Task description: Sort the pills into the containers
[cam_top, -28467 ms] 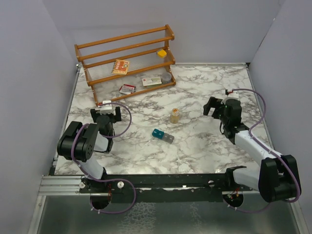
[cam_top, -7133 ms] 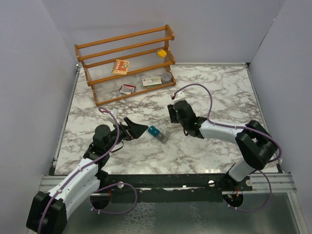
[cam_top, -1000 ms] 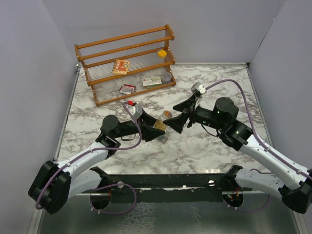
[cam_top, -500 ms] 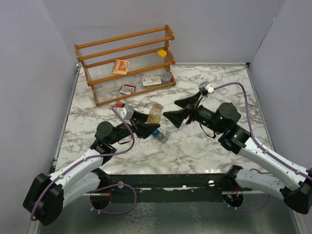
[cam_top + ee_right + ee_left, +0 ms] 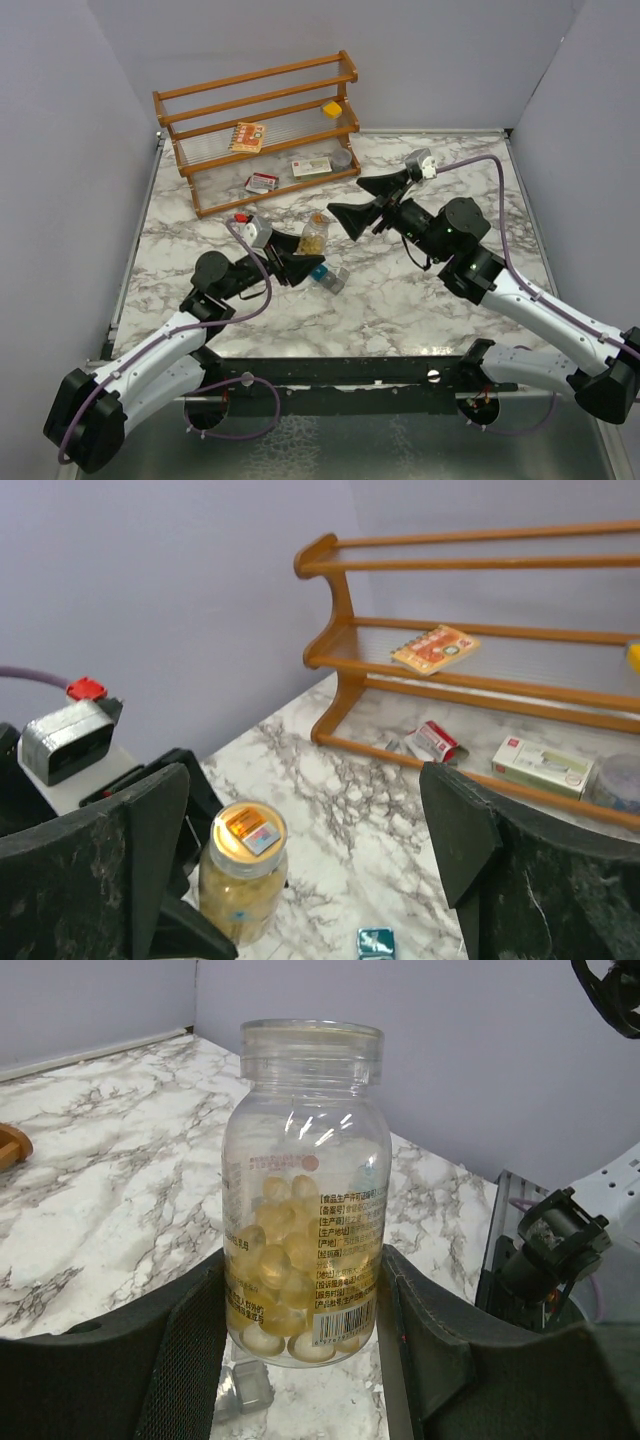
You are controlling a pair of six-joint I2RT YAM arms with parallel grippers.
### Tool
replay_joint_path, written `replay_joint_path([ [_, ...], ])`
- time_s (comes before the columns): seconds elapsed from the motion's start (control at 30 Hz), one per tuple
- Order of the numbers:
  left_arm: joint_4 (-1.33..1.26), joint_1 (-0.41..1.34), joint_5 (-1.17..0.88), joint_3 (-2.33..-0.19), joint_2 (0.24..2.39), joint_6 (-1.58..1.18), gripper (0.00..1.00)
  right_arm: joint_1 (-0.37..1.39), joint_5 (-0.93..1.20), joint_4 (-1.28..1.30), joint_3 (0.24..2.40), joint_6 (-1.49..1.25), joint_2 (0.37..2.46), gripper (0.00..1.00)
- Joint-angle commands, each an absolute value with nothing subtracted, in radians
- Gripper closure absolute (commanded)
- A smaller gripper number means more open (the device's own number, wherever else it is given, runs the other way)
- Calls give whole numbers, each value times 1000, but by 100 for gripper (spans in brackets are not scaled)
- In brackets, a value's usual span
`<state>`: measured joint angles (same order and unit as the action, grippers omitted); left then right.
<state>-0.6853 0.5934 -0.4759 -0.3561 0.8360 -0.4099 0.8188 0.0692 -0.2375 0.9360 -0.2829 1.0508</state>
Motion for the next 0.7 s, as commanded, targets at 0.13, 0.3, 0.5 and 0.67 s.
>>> replay_joint_path([
  [0.13,-673,595,-461,-347,764,-382,100,822,32,-216,1009,-261,1106,8],
  [0.3,-675,595,-493,-362,795,-355,100,822,192,-289,925,-305,1091,9],
  [0.5,-722,595,-556,-374,824,-339,100,821,310,-331,877,-368,1069,9],
  [0.67,-782,597,-639,-388,869,-374,100,822,400,-349,870,-406,1084,16],
])
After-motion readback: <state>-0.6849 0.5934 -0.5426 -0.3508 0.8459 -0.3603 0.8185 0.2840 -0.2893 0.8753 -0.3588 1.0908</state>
